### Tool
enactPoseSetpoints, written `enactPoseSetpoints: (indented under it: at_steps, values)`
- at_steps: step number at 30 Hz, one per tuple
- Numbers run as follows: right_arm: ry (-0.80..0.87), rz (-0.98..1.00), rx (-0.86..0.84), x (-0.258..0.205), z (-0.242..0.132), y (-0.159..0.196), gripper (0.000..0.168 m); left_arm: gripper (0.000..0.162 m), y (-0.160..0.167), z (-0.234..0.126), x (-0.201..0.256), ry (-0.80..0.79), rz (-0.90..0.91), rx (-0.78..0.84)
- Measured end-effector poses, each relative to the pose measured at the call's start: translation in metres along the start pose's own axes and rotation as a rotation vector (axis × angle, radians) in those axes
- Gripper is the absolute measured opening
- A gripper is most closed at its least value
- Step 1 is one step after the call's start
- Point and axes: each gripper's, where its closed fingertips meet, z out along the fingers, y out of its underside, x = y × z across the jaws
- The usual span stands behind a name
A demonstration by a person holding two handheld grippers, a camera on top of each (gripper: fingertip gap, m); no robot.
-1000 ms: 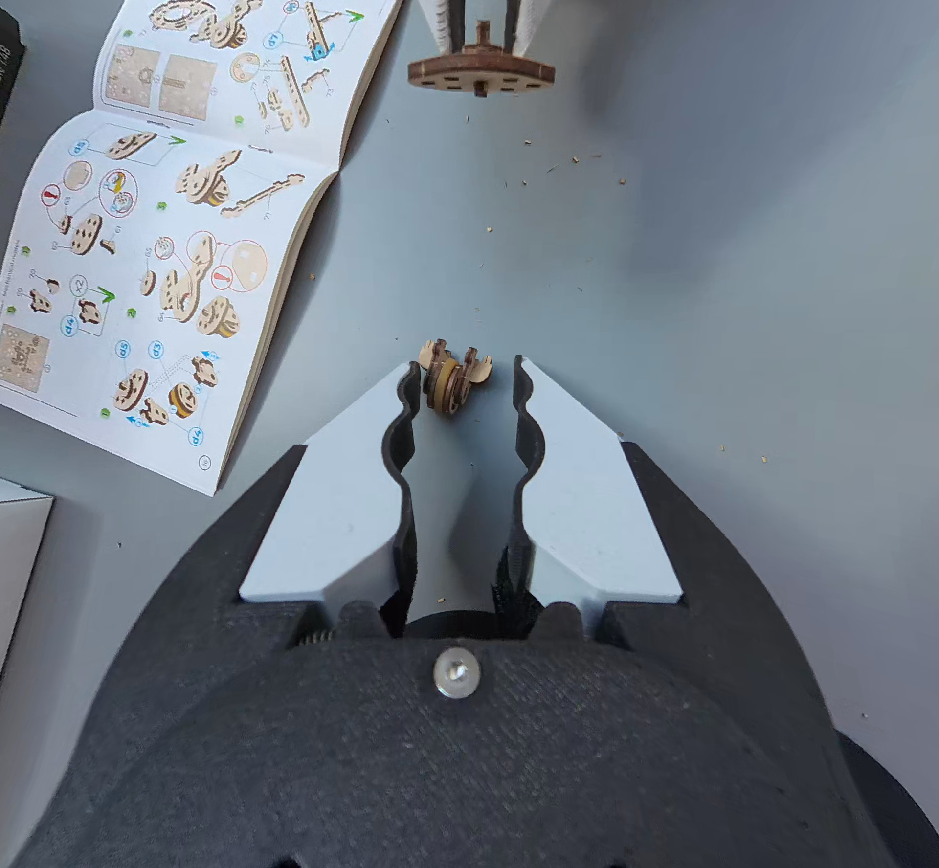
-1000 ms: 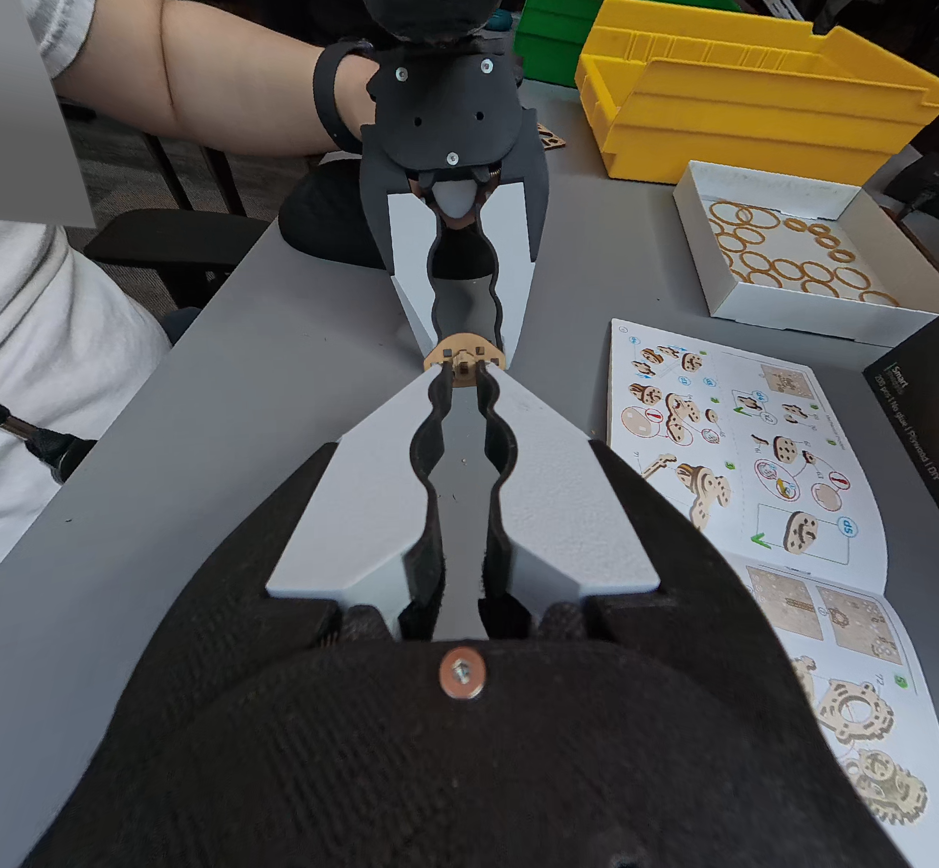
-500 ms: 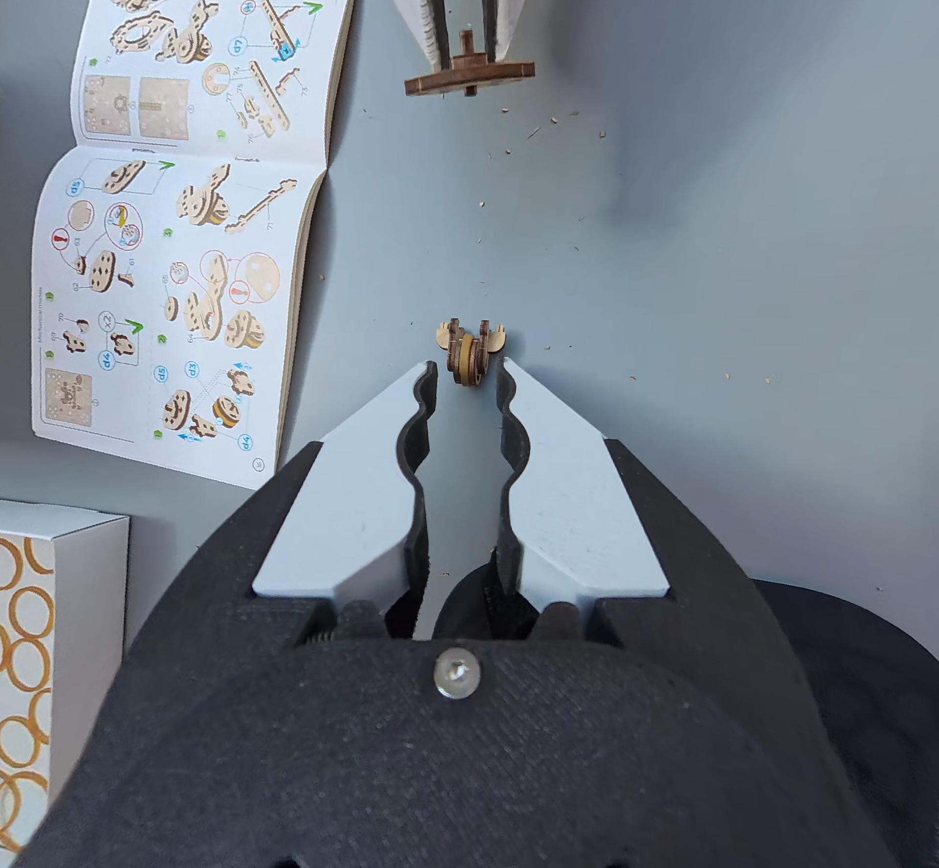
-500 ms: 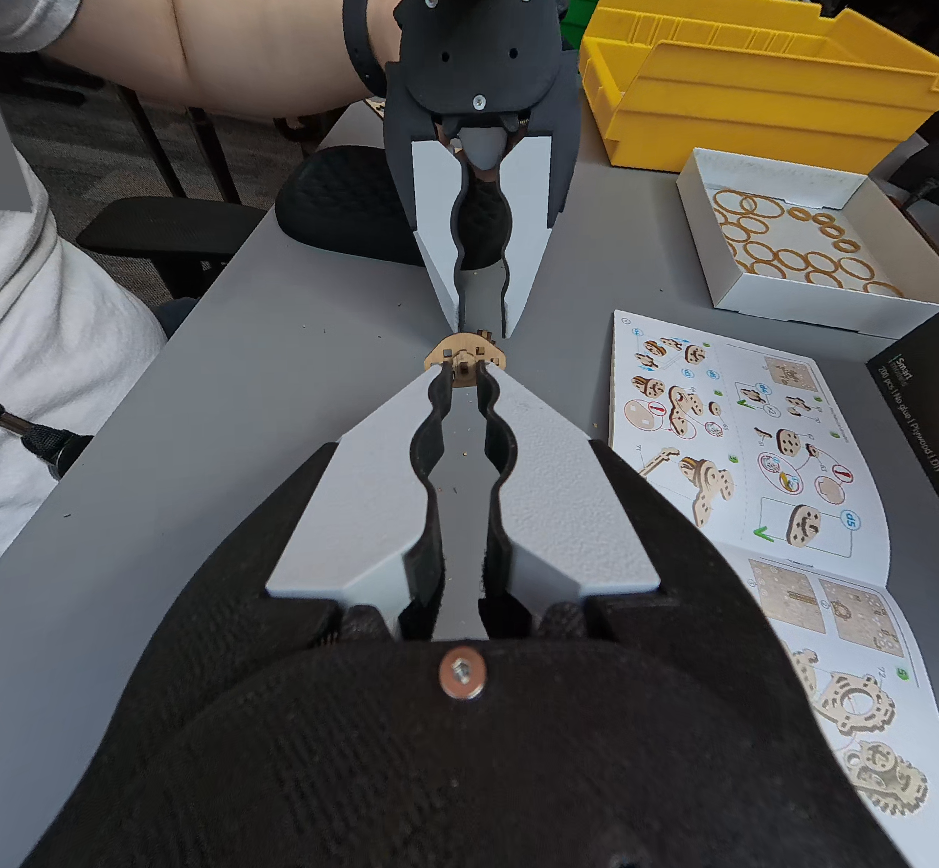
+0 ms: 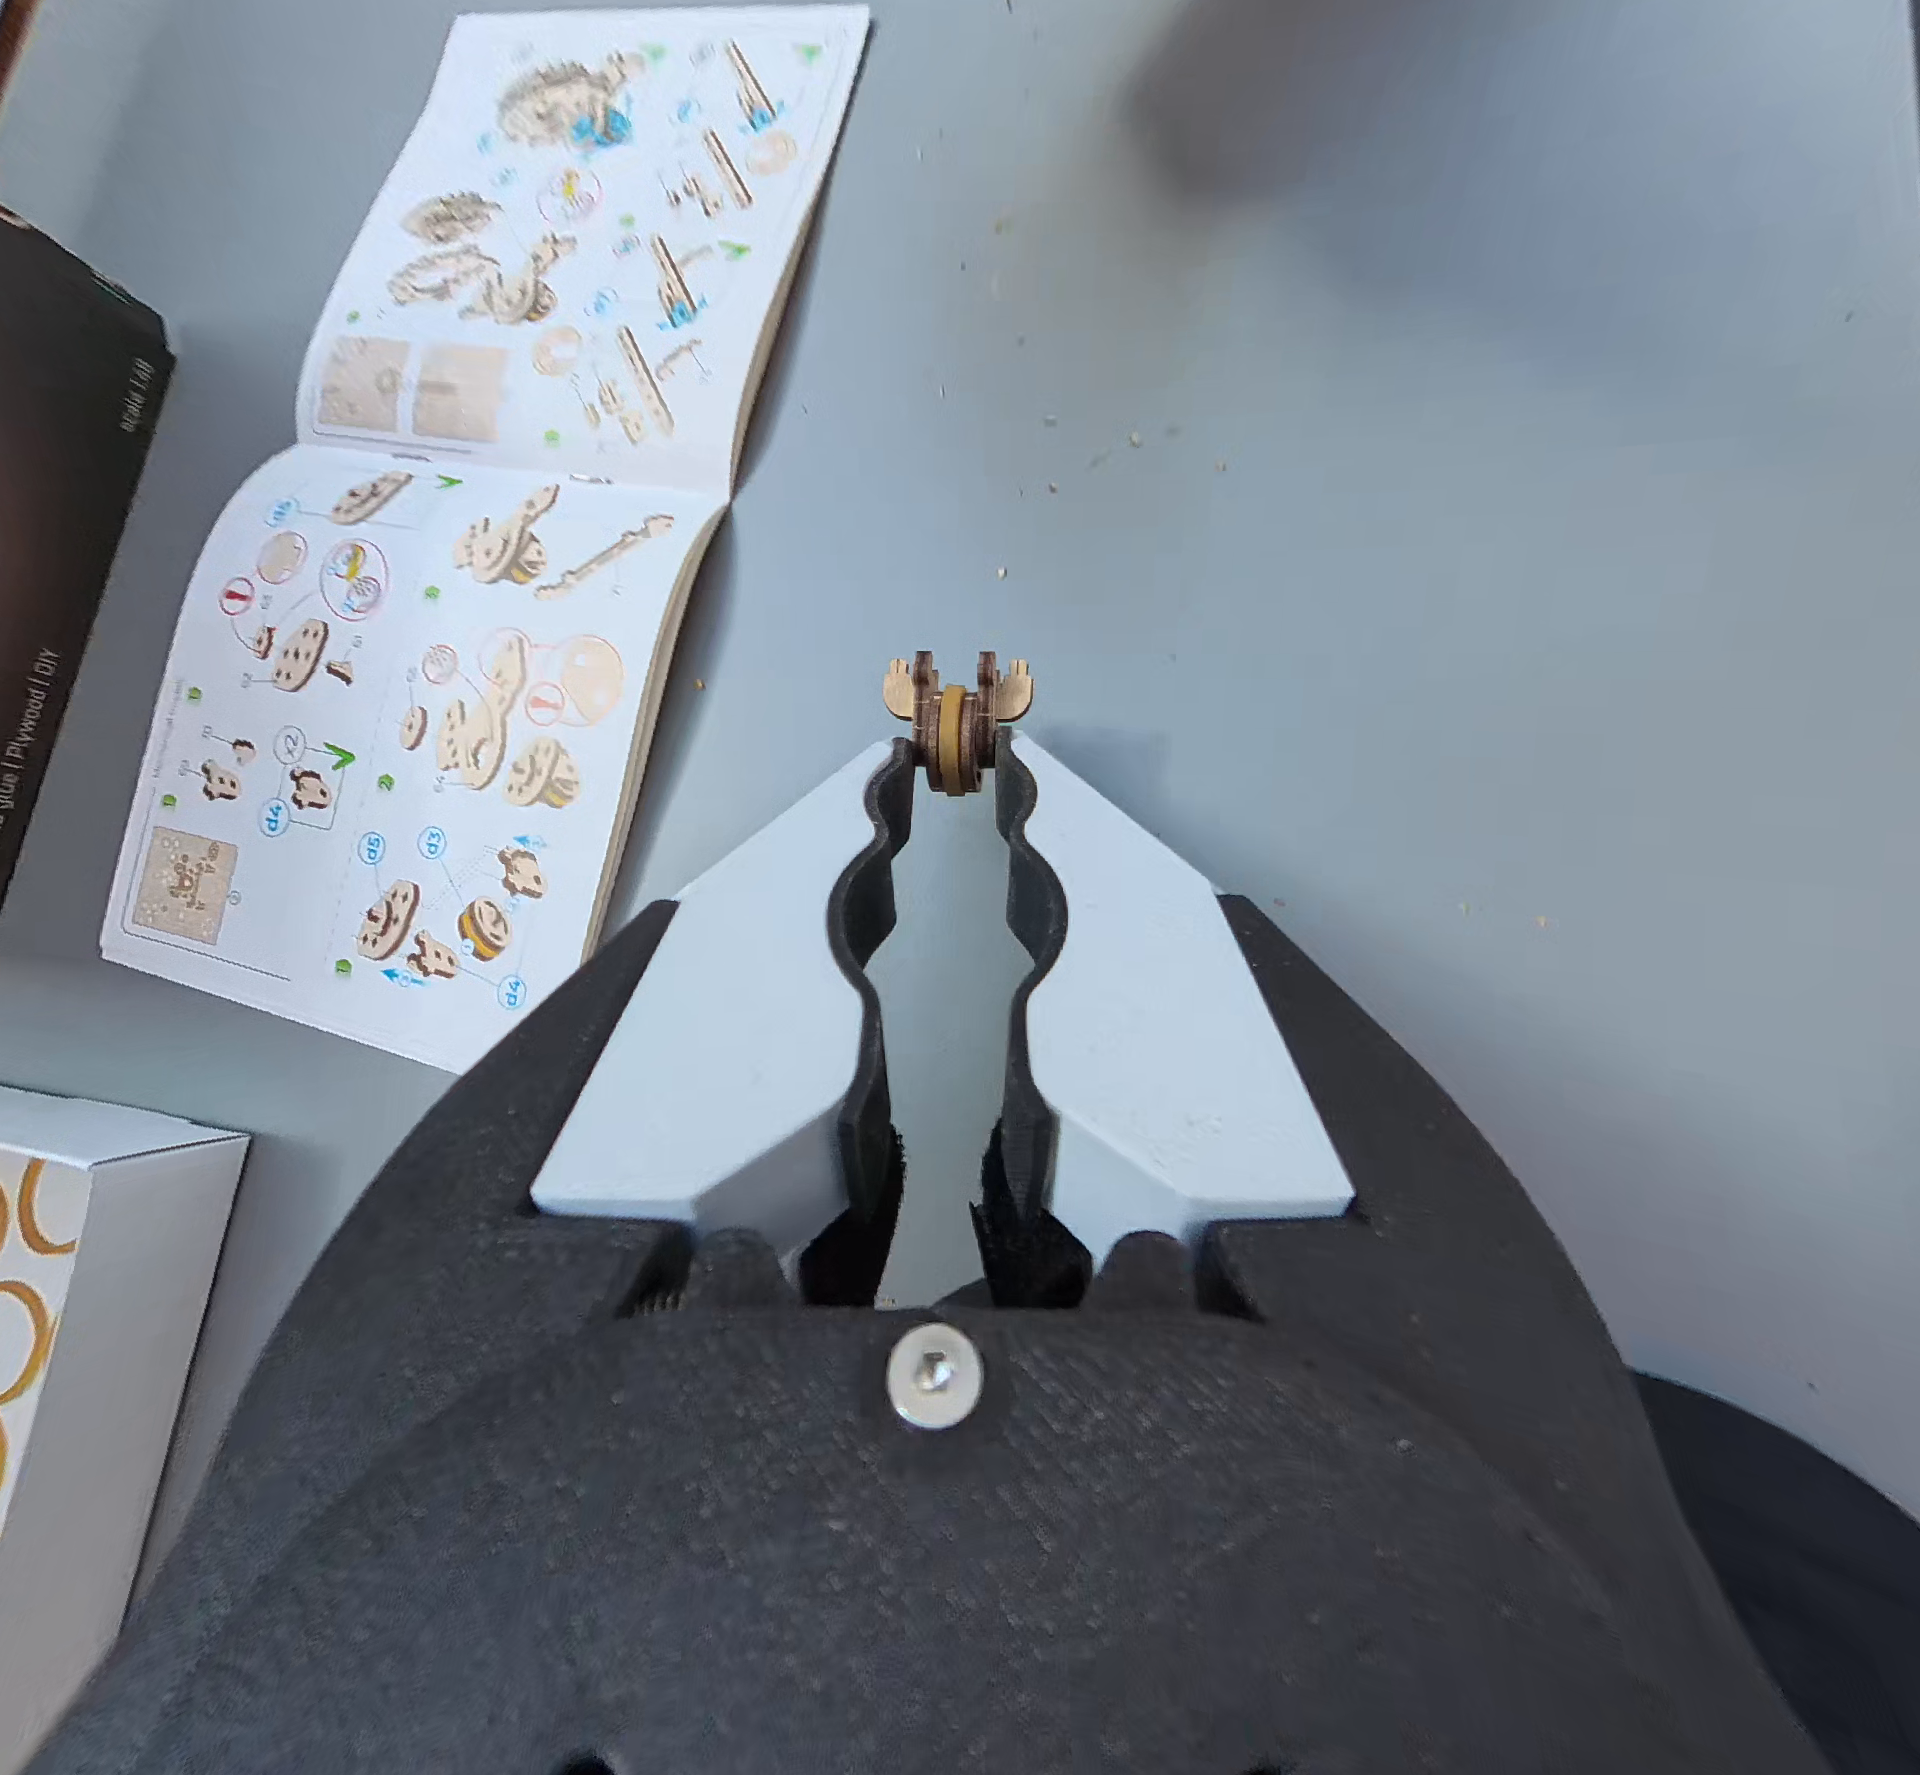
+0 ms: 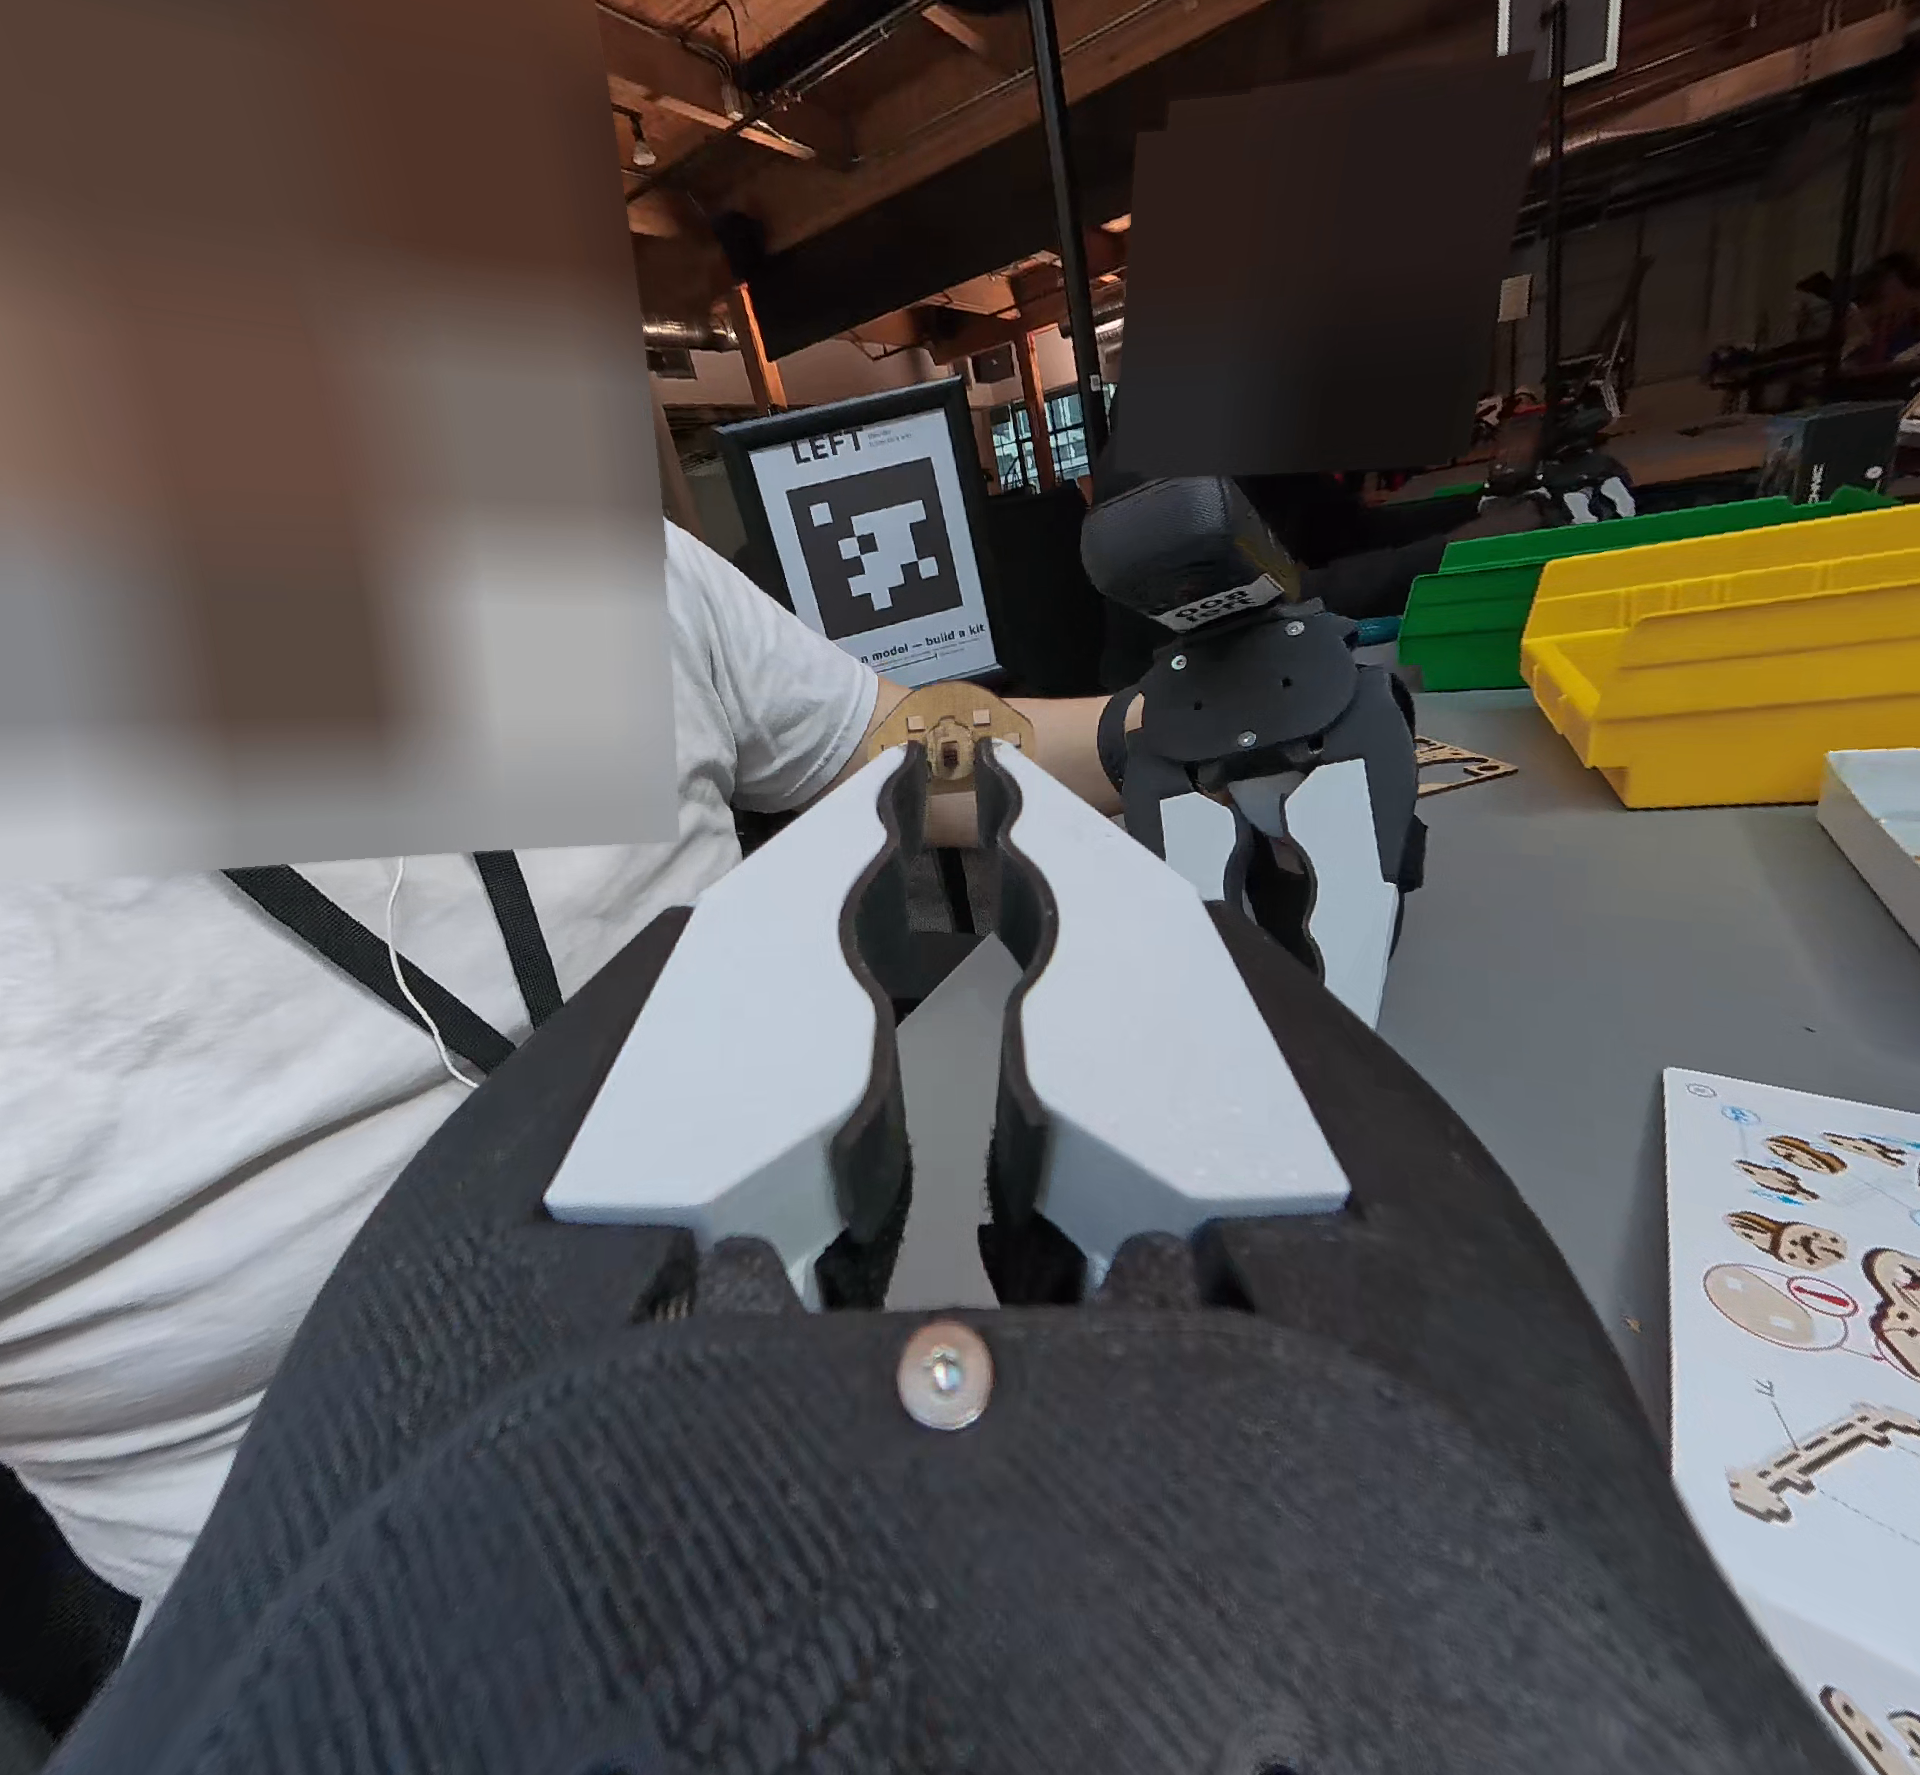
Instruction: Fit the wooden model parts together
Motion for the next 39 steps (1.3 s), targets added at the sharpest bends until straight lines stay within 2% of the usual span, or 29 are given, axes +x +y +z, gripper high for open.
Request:
enactPoseSetpoints:
  at_steps: [1, 6, 12, 18, 27, 39]
  values:
    - [0.001, 0.0, 0.004, 0.0, 0.0, -0.001, 0.009, 0.013, -0.01, -0.003, 0.0, -0.012, -0.022, 0.059]
    - [0.021, -0.026, 0.022, 0.001, -0.001, -0.005, 0.008, 0.014, -0.056, -0.022, 0.003, -0.069, -0.107, 0.336]
    - [0.093, -0.056, -0.032, 0.011, -0.001, 0.002, 0.008, 0.013, -0.085, -0.041, 0.016, -0.065, -0.125, 0.493]
    - [0.211, -0.079, -0.127, 0.029, 0.002, 0.018, 0.008, 0.014, -0.083, -0.039, 0.014, -0.09, -0.097, 0.505]
    - [0.355, -0.181, -0.358, 0.044, 0.001, 0.044, 0.009, 0.014, -0.074, -0.037, 0.011, -0.094, -0.11, 0.538]
    - [0.386, -0.182, -0.448, 0.051, 0.003, 0.063, 0.009, 0.014, -0.063, -0.03, 0.012, -0.094, -0.119, 0.496]
